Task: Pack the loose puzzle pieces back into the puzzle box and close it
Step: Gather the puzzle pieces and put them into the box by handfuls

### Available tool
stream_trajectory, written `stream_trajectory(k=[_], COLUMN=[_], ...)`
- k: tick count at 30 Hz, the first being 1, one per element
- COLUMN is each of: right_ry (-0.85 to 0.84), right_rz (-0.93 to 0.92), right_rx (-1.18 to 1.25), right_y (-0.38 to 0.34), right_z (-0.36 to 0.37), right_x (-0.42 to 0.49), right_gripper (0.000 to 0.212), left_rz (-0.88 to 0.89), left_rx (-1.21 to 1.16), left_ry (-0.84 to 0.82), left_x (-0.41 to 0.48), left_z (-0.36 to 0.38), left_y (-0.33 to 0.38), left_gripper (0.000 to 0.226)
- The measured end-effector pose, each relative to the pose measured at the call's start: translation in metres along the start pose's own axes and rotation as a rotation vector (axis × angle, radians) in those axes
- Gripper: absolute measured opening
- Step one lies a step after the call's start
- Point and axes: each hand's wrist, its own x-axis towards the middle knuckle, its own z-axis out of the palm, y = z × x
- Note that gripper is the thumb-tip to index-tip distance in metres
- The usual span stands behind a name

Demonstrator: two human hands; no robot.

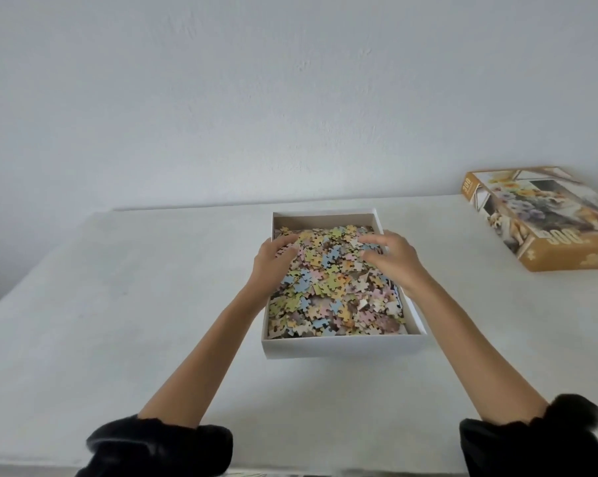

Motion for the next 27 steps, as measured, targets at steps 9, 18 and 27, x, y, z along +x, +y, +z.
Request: stream_trajectory(k=[9, 18, 27], right_ry=[0.07, -0.124, -0.076], right_rz=[0.029, -0.193, -0.247], right_rx=[-0.073, -0.636, -0.558], right_y=[-0.01, -0.01, -0.01], right_z=[0.062, 0.078, 0.077], right_x=[-0.049, -0.091, -0.046], right_gripper=[0.039, 0.042, 0.04], left_rz=[-0.018, 0.475, 0.363], left_rx=[0.068, 0.843, 0.999], left_ry=[-0.031, -0.327, -0.248], left_x=[-0.053, -0.081, -0.052], left_z=[-0.043, -0.036, -0.021], left_y=[-0.04, -0.042, -0.039], left_gripper=[0.039, 0.054, 0.052])
